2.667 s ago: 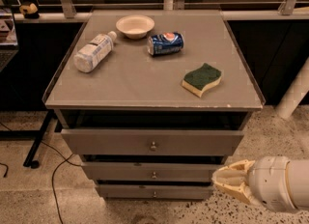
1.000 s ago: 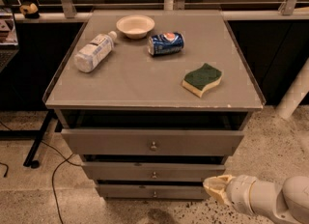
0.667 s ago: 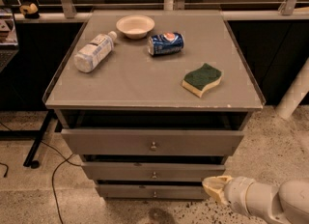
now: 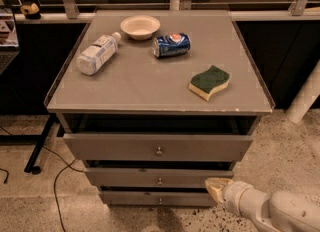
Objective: Open middle drawer
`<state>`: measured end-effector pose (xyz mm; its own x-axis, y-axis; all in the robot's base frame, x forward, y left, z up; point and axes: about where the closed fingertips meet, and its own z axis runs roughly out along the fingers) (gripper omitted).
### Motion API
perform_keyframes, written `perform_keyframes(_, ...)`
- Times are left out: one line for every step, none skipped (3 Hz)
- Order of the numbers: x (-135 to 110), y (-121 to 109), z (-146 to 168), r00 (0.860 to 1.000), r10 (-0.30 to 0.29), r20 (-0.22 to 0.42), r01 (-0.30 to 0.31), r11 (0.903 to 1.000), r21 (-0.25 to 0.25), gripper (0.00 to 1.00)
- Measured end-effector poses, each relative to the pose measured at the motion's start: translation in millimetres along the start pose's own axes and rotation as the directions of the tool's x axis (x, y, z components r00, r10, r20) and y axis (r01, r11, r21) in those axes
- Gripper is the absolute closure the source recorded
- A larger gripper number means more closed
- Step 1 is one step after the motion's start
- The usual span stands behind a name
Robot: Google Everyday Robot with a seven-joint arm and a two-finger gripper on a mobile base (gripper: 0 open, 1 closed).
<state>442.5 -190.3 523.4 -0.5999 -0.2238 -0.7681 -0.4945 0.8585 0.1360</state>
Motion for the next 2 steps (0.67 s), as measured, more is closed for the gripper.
perform_keyframes(8.6,-9.8,23.1,0.999,0.052,0.004,-0.052,0.9978,0.039,1.0)
perform_keyframes(13.4,-22.5,43.1,0.997,0.079,-0.003,-0.079,0.9938,0.078,1.0)
